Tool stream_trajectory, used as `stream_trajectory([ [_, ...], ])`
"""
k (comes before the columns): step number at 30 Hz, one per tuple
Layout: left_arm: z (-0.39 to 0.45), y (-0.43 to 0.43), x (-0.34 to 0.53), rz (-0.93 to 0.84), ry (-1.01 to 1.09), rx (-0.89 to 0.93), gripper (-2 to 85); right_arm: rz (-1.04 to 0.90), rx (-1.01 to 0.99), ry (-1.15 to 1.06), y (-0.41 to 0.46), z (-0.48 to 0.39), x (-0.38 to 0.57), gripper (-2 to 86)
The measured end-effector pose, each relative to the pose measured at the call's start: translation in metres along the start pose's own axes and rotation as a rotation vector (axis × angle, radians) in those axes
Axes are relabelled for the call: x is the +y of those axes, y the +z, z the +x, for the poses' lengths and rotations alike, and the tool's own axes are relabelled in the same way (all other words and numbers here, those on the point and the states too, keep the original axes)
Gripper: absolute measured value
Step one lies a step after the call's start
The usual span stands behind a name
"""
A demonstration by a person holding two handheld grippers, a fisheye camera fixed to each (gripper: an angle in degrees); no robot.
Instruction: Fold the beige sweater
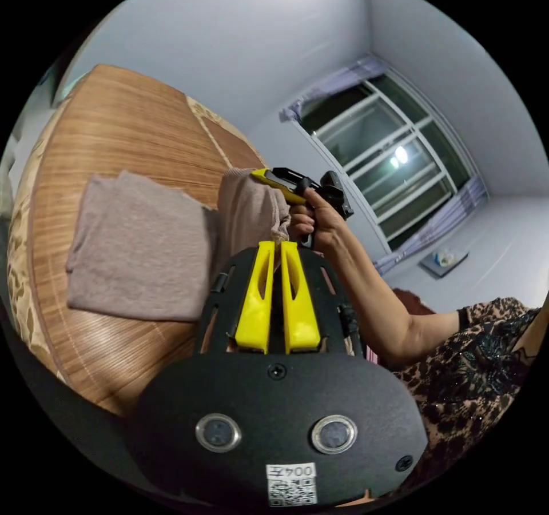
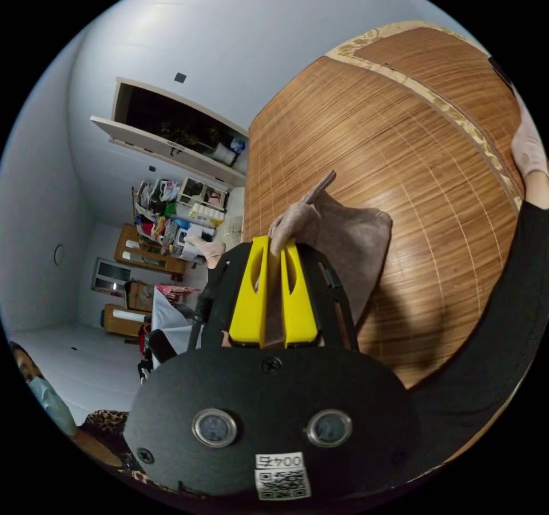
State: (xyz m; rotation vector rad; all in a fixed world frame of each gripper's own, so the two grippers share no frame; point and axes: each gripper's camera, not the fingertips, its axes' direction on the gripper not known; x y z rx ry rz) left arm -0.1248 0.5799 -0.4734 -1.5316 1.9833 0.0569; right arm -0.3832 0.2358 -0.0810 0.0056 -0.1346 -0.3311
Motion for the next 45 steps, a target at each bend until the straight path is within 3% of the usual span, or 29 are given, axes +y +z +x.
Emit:
stream_trajectory([
  [15,-0.142,-0.107,0.024,0.113,-0.241,-0.045,2.1,-0.058,0.205,-0.072,0.158,-0.102,0.003,4.7],
  [20,-0.16,-0.127,0.031,0.106,-0.275,-0.188,2.1,-0.09,0.259,-0.092,0.204,-0.121,0.008,4.7],
  [32,-0.205,-0.157,0.047,0.13,-0.424,-0.34,1.8,-0.226,0.321,-0.203,0.297,-0.154,0.027,5.7],
  [39,-0.224,-0.163,0.049,0.123,-0.473,-0.354,2.0,-0.144,0.358,-0.327,0.227,-0.158,0.073,8.7],
  [45,-0.229,-0.167,0.049,0.119,-0.468,-0.376,2.0,-0.202,0.269,-0.04,0.171,-0.082,0.157,10.2],
])
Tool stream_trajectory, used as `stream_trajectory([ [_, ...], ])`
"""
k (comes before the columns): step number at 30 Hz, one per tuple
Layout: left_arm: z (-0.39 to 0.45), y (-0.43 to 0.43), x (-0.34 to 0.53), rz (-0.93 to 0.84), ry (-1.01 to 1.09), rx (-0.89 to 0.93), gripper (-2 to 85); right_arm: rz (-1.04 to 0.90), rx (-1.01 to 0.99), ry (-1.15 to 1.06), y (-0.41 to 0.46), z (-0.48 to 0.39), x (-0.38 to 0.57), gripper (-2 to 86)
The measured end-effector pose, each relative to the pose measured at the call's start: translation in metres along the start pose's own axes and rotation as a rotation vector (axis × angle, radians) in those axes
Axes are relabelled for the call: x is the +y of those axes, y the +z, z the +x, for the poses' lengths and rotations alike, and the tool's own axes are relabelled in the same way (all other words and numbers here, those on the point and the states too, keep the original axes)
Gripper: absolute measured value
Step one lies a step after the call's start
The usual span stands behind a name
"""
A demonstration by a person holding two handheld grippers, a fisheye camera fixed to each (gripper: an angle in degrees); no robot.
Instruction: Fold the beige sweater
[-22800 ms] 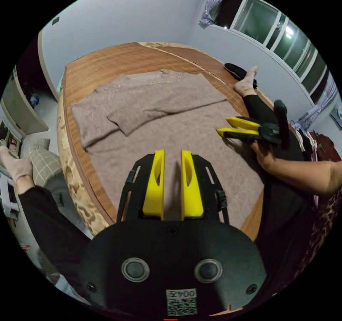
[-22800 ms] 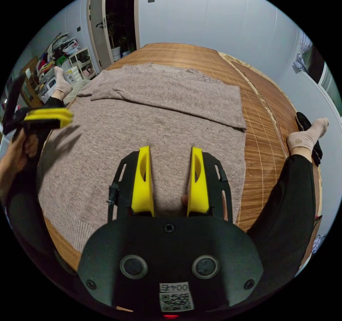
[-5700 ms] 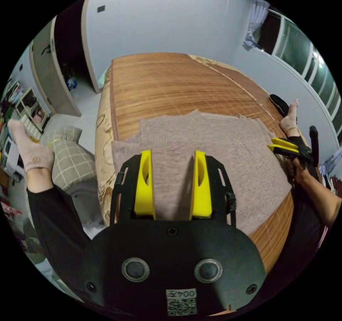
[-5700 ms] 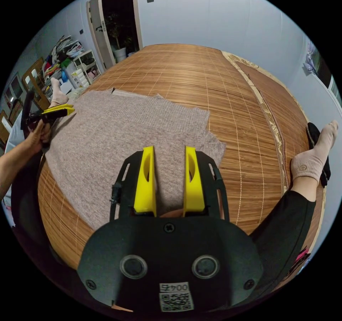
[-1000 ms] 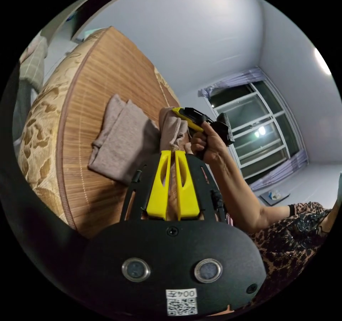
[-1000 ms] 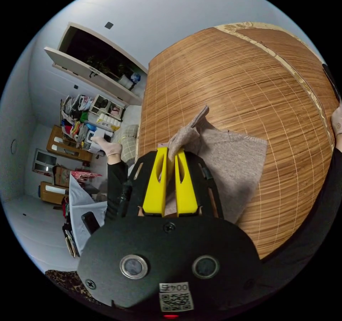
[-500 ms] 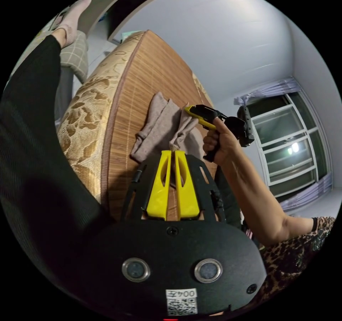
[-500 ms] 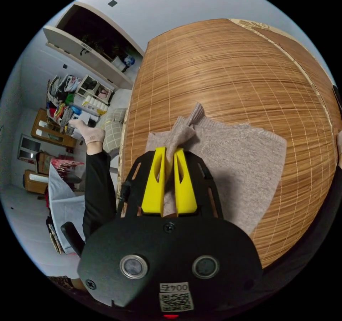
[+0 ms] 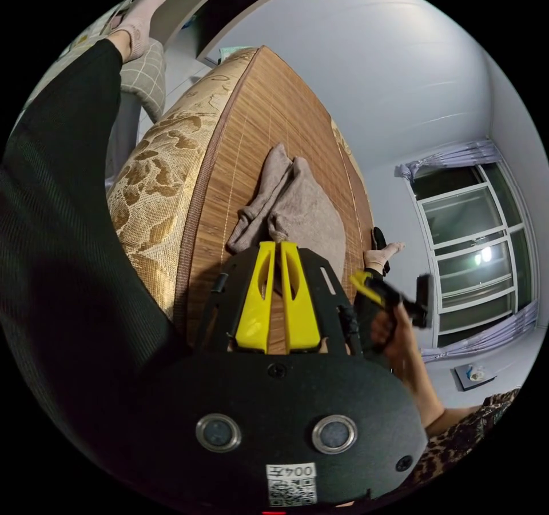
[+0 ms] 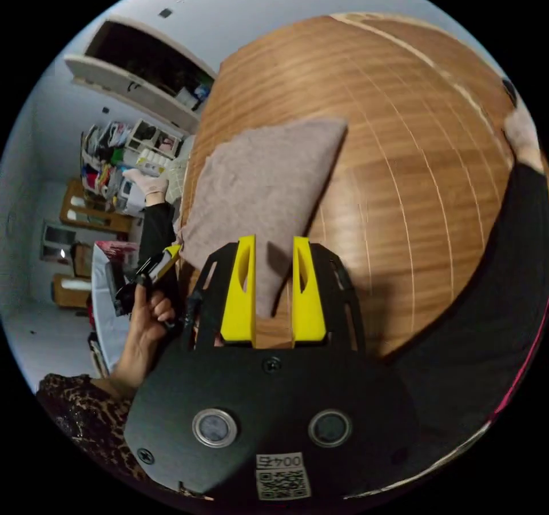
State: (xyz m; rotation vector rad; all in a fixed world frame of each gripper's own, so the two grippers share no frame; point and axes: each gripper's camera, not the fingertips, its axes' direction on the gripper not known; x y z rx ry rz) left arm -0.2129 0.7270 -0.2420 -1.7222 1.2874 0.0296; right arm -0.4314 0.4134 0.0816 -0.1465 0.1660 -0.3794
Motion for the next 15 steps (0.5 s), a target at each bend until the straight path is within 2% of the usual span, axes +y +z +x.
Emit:
stream_trajectory([
  [2,-0.002,0.0,-0.001,0.0,0.002,-0.01,1.9,-0.031,-0.098,0.057,0.009,0.011,0.029,10.7],
  [6,-0.004,0.0,-0.004,-0.006,0.011,-0.029,2.0,-0.094,-0.17,0.087,0.034,0.009,0.053,11.0],
  [9,-0.004,0.0,-0.005,-0.009,0.02,-0.044,2.0,-0.126,-0.219,0.073,0.052,0.002,0.061,7.1],
  [15,0.008,0.02,-0.008,-0.145,0.119,-0.045,1.9,-0.083,0.005,0.013,0.029,-0.013,0.074,4.5],
])
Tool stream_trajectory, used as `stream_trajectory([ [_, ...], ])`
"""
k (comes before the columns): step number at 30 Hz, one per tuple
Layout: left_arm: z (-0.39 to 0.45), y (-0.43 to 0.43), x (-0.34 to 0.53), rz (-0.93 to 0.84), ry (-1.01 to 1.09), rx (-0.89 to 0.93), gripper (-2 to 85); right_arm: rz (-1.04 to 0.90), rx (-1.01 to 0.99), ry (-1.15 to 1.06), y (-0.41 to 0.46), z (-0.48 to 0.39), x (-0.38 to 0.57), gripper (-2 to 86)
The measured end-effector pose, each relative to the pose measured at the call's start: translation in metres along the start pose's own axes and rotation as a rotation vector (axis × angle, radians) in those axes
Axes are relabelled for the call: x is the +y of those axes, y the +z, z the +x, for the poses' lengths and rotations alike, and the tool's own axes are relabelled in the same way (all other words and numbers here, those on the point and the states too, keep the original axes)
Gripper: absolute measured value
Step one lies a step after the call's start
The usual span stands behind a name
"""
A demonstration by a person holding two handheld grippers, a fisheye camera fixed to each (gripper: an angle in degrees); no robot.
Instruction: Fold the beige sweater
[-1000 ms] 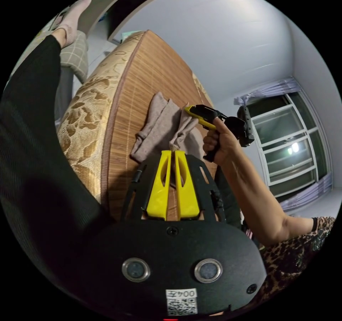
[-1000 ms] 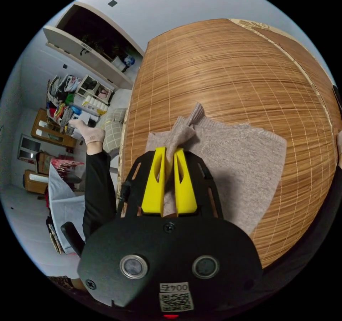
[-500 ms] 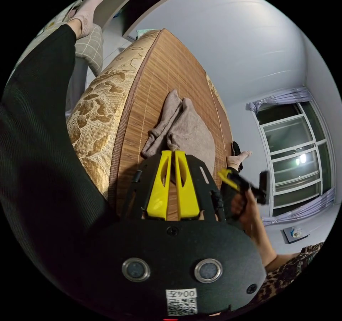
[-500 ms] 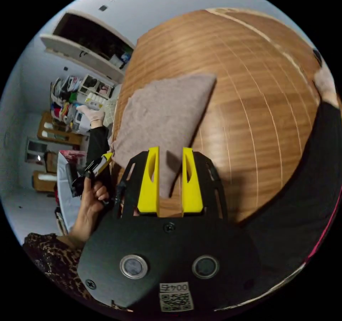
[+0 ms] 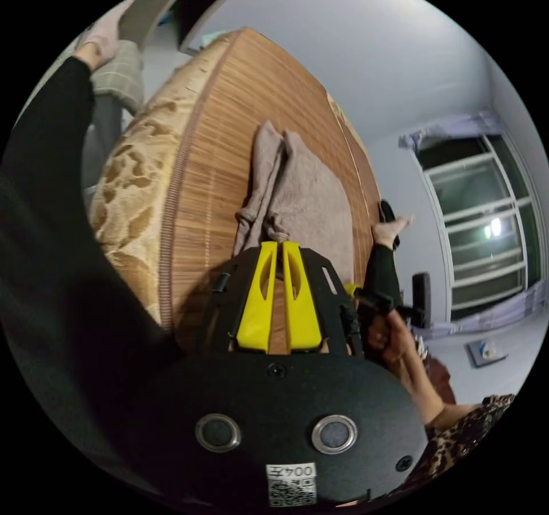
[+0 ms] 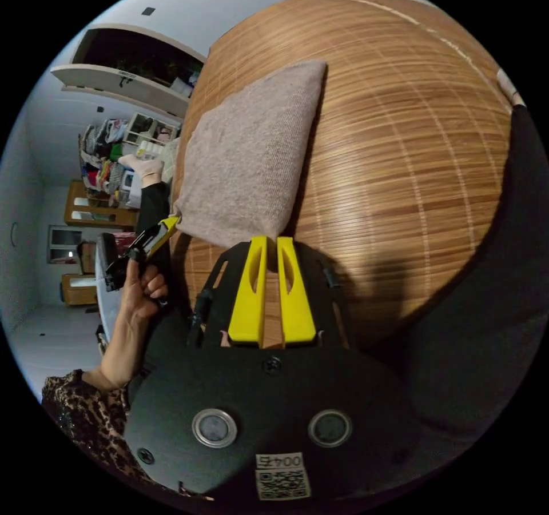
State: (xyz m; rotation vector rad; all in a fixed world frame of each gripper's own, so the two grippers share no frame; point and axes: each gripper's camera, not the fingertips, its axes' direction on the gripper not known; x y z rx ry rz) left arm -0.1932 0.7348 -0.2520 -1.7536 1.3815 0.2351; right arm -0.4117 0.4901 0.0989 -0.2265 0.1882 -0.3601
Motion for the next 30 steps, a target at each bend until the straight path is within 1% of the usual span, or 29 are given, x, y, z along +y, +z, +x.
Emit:
stream_trajectory([
  [2,0.009,0.011,-0.003,-0.075,0.058,-0.007,1.9,-0.008,0.016,0.001,-0.006,0.0,0.009,5.2],
  [3,0.01,0.011,-0.003,-0.076,0.066,-0.006,2.0,0.0,0.016,0.003,-0.009,0.0,0.013,5.6],
  [6,0.006,0.005,-0.005,-0.068,0.062,0.071,2.1,0.136,0.043,-0.055,-0.028,-0.02,0.04,7.4],
  [8,-0.005,0.0,-0.006,-0.053,0.028,0.133,2.1,0.257,0.088,-0.186,-0.035,-0.053,0.065,7.9],
  [9,-0.006,-0.002,-0.007,-0.049,0.024,0.149,2.1,0.278,0.1,-0.228,-0.034,-0.063,0.071,8.0],
  [10,-0.008,-0.005,-0.007,-0.039,0.019,0.162,2.0,0.297,0.119,-0.326,-0.028,-0.085,0.082,8.5],
  [14,-0.002,-0.01,-0.011,-0.03,0.056,0.136,2.0,0.27,0.227,-0.634,0.012,-0.163,0.104,11.1],
  [17,-0.002,-0.012,-0.015,-0.029,0.072,0.136,2.0,0.251,0.333,-0.802,0.043,-0.209,0.113,11.7],
  [20,-0.005,-0.013,-0.02,-0.031,0.069,0.161,2.1,0.206,0.418,-0.917,0.074,-0.24,0.119,12.4],
  [22,-0.006,-0.013,-0.024,-0.037,0.072,0.171,2.2,0.192,0.473,-0.937,0.089,-0.251,0.12,11.9],
  [24,-0.006,-0.014,-0.028,-0.04,0.081,0.18,2.4,0.203,0.521,-0.909,0.095,-0.257,0.121,8.3],
  [26,-0.007,-0.019,-0.034,-0.024,0.079,0.227,3.0,0.24,0.462,-0.872,0.089,-0.257,0.124,4.3],
  [30,-0.014,-0.027,-0.051,0.001,0.037,0.329,5.3,0.295,0.362,-0.781,0.071,-0.246,0.13,1.9],
])
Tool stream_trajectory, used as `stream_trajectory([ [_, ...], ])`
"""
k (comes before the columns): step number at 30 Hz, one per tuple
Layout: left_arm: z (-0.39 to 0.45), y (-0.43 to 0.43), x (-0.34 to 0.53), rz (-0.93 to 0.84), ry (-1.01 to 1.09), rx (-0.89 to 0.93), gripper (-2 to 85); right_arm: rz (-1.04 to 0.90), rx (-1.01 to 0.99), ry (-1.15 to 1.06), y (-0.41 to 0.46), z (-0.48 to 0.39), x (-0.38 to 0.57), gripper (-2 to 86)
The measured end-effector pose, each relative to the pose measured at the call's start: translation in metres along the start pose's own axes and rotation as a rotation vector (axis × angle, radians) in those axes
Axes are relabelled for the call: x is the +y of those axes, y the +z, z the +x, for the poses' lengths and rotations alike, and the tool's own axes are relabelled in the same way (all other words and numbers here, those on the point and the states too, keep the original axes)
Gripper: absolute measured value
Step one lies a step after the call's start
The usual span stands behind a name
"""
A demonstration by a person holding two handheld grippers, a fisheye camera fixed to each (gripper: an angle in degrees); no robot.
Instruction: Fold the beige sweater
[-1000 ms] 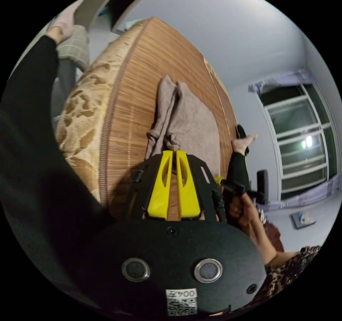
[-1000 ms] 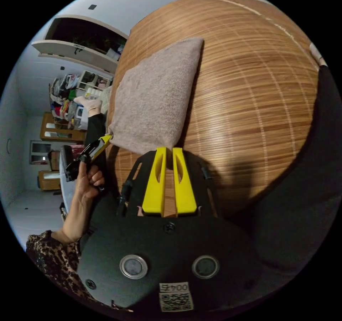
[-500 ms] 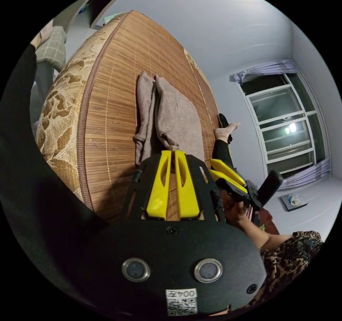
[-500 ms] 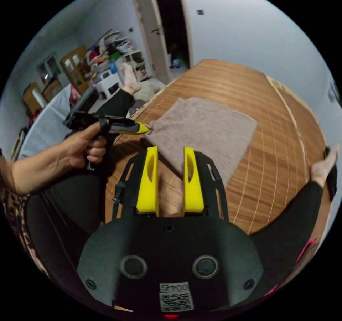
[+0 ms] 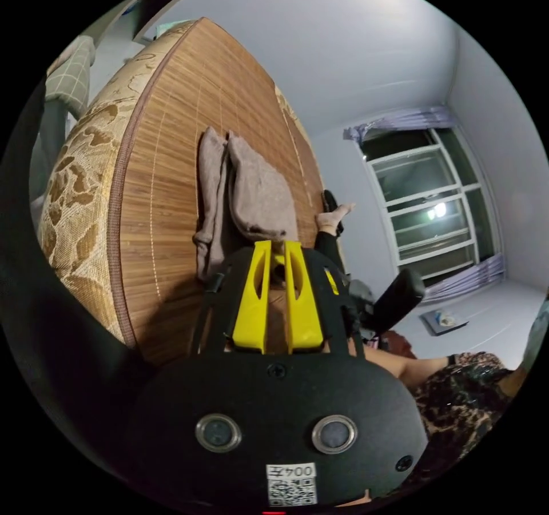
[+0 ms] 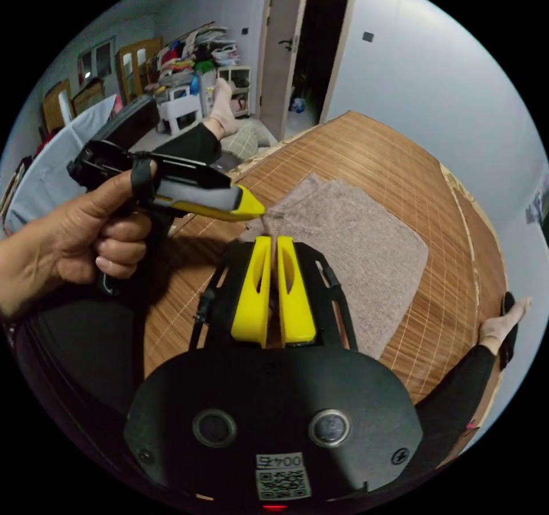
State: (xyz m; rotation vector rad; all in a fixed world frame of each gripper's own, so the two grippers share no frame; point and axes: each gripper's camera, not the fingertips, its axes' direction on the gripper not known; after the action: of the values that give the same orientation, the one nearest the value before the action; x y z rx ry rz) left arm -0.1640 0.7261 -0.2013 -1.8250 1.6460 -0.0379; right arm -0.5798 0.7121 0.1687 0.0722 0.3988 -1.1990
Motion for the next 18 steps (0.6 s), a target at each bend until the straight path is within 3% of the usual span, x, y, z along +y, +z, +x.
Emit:
stream_trajectory([
  [10,-0.024,0.041,-0.092,-0.185,-0.141,0.121,14.2,0.107,-0.066,0.137,-0.029,0.015,0.018,1.2],
  [18,-0.011,0.084,-0.138,-0.297,-0.076,-0.093,12.1,0.104,-0.081,0.138,-0.029,0.016,0.025,1.1],
])
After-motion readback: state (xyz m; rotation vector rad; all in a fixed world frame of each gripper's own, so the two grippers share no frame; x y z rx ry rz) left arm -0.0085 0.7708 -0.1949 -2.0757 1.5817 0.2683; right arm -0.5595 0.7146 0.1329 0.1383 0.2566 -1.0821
